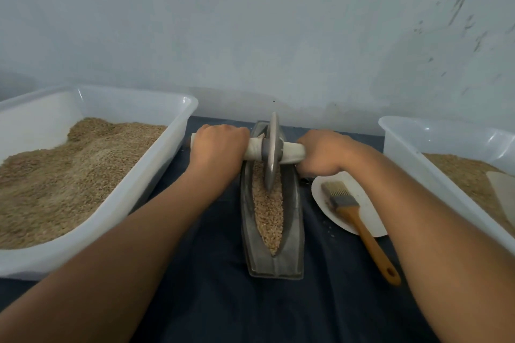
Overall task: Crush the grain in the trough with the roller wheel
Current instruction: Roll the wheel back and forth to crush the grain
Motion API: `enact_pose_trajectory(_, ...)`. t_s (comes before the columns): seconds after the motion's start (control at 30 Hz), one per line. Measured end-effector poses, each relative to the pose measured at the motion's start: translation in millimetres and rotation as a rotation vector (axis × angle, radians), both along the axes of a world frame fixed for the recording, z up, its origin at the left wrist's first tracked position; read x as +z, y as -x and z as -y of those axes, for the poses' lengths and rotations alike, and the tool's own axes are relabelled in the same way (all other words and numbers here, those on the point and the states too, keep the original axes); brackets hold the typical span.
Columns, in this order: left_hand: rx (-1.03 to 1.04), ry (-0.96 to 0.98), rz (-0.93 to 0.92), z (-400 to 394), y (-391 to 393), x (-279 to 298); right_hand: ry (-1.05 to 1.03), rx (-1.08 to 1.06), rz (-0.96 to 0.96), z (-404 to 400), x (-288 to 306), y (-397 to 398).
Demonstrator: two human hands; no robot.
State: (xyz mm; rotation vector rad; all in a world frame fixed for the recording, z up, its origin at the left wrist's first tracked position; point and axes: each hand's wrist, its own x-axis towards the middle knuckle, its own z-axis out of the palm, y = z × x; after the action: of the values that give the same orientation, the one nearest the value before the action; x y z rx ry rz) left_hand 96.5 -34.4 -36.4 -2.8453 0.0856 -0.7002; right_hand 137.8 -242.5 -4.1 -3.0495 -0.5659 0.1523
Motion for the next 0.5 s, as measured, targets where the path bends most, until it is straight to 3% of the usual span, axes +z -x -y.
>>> enact_pose_trajectory(0.23,-0.018,-0.024,0.041,3.3,0.2,2.3,-0.042,-0.018,0.046,3.6,-8.5,1.1)
enact_pose_trajectory(0.5,-0.067,-0.011,0.0,-0.8,41.2,0.9,0.02,-0.025,0.459,6.2,-31.6,42.5)
